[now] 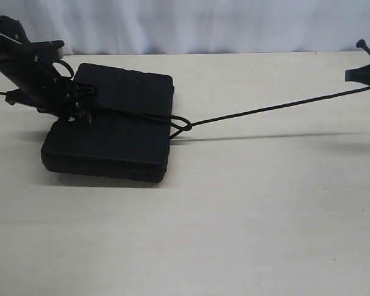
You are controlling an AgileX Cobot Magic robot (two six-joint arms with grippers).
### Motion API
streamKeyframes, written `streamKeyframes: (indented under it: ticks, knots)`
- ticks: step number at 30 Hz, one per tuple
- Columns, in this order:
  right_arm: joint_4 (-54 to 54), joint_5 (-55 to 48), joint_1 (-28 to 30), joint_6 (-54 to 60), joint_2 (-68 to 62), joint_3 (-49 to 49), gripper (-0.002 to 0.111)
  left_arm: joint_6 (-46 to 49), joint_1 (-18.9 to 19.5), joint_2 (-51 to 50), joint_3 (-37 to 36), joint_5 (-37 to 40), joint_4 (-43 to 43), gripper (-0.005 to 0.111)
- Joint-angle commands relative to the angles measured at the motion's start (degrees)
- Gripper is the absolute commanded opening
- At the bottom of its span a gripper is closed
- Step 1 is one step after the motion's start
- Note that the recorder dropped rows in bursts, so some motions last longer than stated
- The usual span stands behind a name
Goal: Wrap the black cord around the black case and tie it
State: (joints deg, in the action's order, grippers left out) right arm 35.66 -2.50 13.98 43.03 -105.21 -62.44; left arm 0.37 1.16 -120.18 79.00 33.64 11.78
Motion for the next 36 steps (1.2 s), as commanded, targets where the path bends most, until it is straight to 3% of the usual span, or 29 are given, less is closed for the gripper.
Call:
streamKeyframes:
  ticks: [1,6,9,10,14,21,28,30,33,36]
  knots:
    - [-0.1,6.5,0.7,-1.8,-3.6,-0.2,0.004,1.1,-0.9,-1.3,0.4,-5.8,1.0,0.000]
    - [-0.1,10.6,0.6,-5.4,-8.6,-0.2,0.004,1.7,-1.3,-4.1,0.4,-7.7,0.8,0.004]
    - [-0.1,11.0,0.6,-5.4,-8.9,-0.2,0.004,2.7,-1.6,-4.9,0.4,-8.7,0.8,0.024]
    - [-0.1,11.3,0.6,-5.4,-8.9,-0.2,0.004,2.7,-1.6,-4.9,0.8,-8.8,0.9,0.035]
    - [-0.1,11.2,0.6,-6.5,-8.9,-0.7,0.004,2.4,-1.9,-4.9,3.4,-6.9,5.3,0.050]
    - [-0.1,1.0,0.6,-7.3,-8.6,-7.3,0.005,2.7,-1.8,-4.9,10.3,2.5,8.6,0.050]
    - [-0.1,0.6,1.9,-8.9,-8.6,-8.2,0.005,2.7,-1.8,-4.8,18.8,11.8,6.6,0.050]
    - [-0.1,-0.4,3.2,-9.7,-8.6,-8.2,0.009,2.7,-1.8,-4.8,20.9,14.5,4.4,0.050]
    - [-0.1,-3.7,5.1,-9.9,-8.3,-8.2,0.026,2.7,-1.8,-4.8,24.4,20.3,0.7,0.050]
    - [-0.5,-9.2,6.6,-9.9,-7.7,-8.4,0.053,3.3,-1.8,-4.6,28.1,26.3,-4.2,0.050]
